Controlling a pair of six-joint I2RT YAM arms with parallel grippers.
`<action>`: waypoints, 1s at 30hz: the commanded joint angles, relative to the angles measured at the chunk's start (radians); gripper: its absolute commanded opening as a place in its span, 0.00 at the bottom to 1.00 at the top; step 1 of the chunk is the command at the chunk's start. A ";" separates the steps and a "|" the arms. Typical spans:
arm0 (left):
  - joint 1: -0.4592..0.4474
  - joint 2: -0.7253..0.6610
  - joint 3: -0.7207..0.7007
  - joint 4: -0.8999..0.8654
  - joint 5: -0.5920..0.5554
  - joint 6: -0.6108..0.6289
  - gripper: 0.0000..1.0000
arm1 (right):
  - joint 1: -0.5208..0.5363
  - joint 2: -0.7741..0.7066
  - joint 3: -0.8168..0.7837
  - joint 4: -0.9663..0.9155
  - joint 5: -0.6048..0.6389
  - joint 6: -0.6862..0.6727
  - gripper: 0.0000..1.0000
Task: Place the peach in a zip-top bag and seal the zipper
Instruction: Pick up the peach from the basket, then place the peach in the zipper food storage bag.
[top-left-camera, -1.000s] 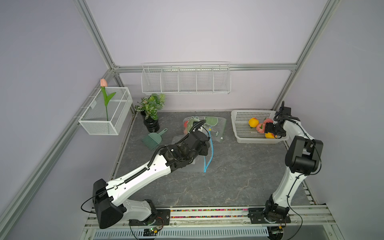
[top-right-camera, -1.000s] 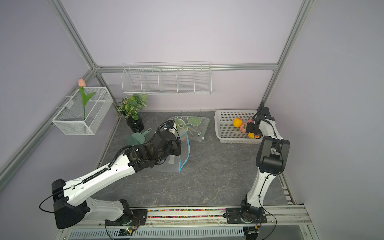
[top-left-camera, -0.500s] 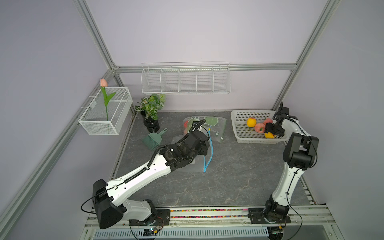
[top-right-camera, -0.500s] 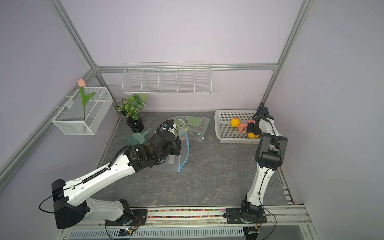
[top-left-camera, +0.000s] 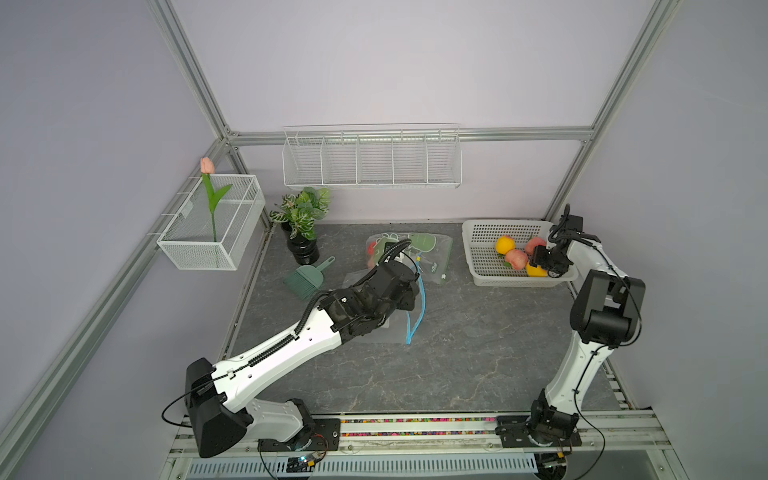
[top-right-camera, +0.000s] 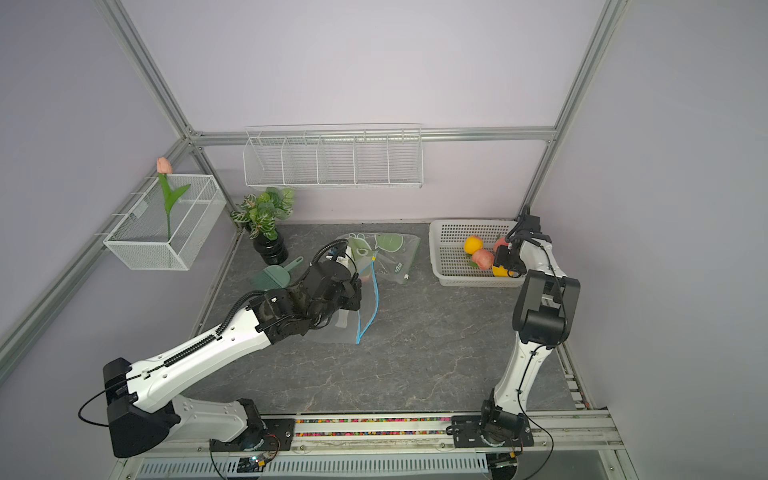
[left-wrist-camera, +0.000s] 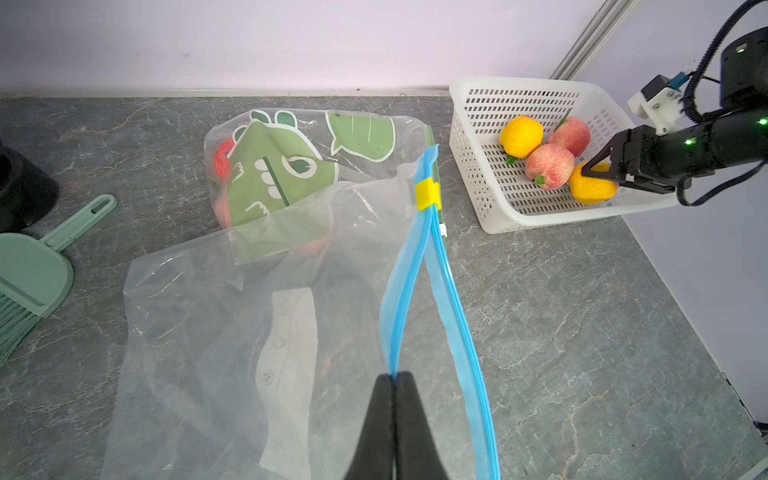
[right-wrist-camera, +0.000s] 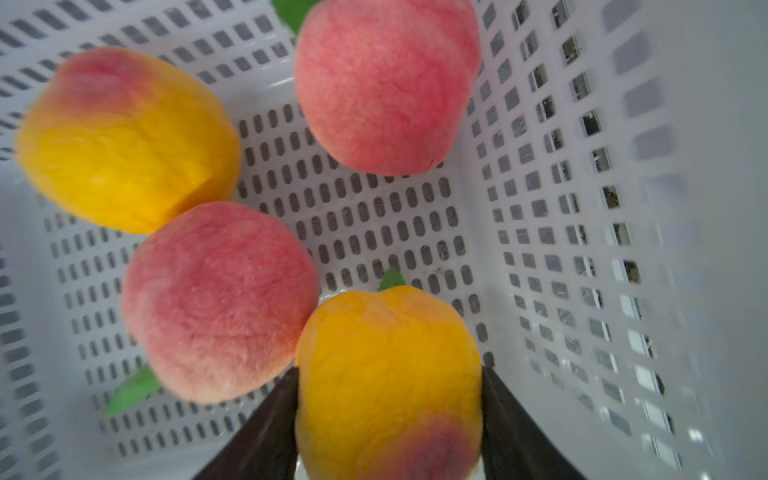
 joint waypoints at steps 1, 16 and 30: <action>0.005 0.010 0.012 0.002 -0.015 0.006 0.00 | -0.003 -0.135 -0.060 0.064 -0.102 0.047 0.56; 0.007 0.042 0.037 0.018 -0.009 -0.031 0.00 | 0.111 -0.665 -0.419 0.301 -0.490 0.186 0.58; 0.018 0.115 0.074 0.072 0.032 -0.113 0.00 | 0.467 -0.879 -0.607 0.530 -0.615 0.324 0.59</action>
